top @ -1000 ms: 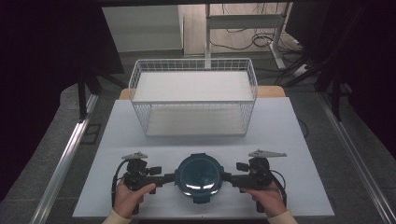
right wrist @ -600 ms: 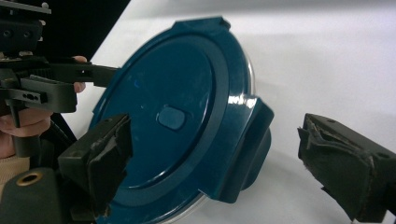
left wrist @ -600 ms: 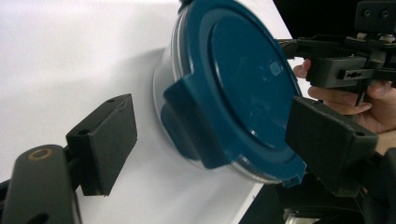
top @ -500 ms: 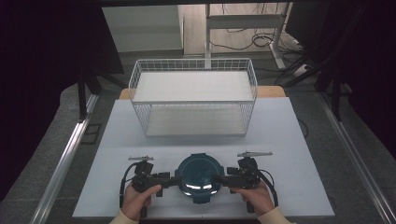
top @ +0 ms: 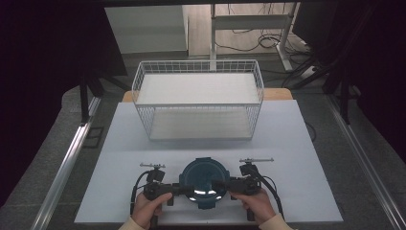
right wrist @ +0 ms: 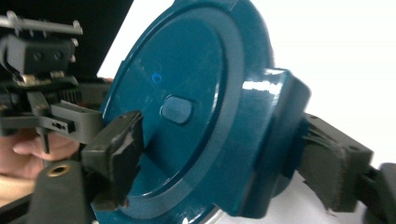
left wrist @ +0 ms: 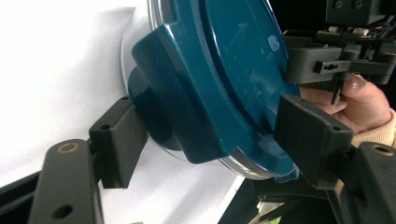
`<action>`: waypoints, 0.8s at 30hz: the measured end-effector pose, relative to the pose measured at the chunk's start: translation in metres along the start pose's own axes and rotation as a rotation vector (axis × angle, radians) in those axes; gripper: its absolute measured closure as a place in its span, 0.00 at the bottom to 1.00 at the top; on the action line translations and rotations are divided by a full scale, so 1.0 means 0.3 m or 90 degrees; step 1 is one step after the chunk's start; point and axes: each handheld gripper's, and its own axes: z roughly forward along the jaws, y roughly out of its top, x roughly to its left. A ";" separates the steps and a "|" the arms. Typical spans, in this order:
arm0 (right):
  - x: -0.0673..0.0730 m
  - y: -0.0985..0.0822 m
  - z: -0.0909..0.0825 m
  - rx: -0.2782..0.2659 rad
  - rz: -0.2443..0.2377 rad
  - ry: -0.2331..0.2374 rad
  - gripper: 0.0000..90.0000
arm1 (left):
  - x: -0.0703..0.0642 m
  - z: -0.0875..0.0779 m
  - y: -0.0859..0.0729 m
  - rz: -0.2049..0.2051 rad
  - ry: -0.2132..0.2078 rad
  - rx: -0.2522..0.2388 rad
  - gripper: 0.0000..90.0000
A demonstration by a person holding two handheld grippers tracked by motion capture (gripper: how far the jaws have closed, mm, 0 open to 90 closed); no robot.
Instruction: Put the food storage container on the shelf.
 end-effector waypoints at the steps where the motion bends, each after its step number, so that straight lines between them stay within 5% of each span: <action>1: -0.006 -0.001 -0.004 -0.007 0.013 0.004 0.26 | 0.002 -0.001 -0.001 -0.007 -0.003 -0.002 0.31; 5: -0.018 -0.004 -0.018 -0.017 0.044 0.016 0.32 | 0.000 -0.005 -0.002 -0.020 -0.006 -0.006 0.35; 13: -0.014 -0.020 -0.048 -0.032 0.049 0.024 0.37 | -0.020 -0.025 -0.006 -0.003 -0.007 -0.015 0.43; 21: -0.001 -0.022 -0.070 -0.046 0.035 0.027 0.41 | -0.047 -0.045 -0.011 0.020 0.003 -0.024 0.50; 24: 0.017 -0.019 -0.081 -0.056 -0.010 0.019 0.41 | -0.058 -0.052 -0.008 0.031 0.004 -0.030 0.53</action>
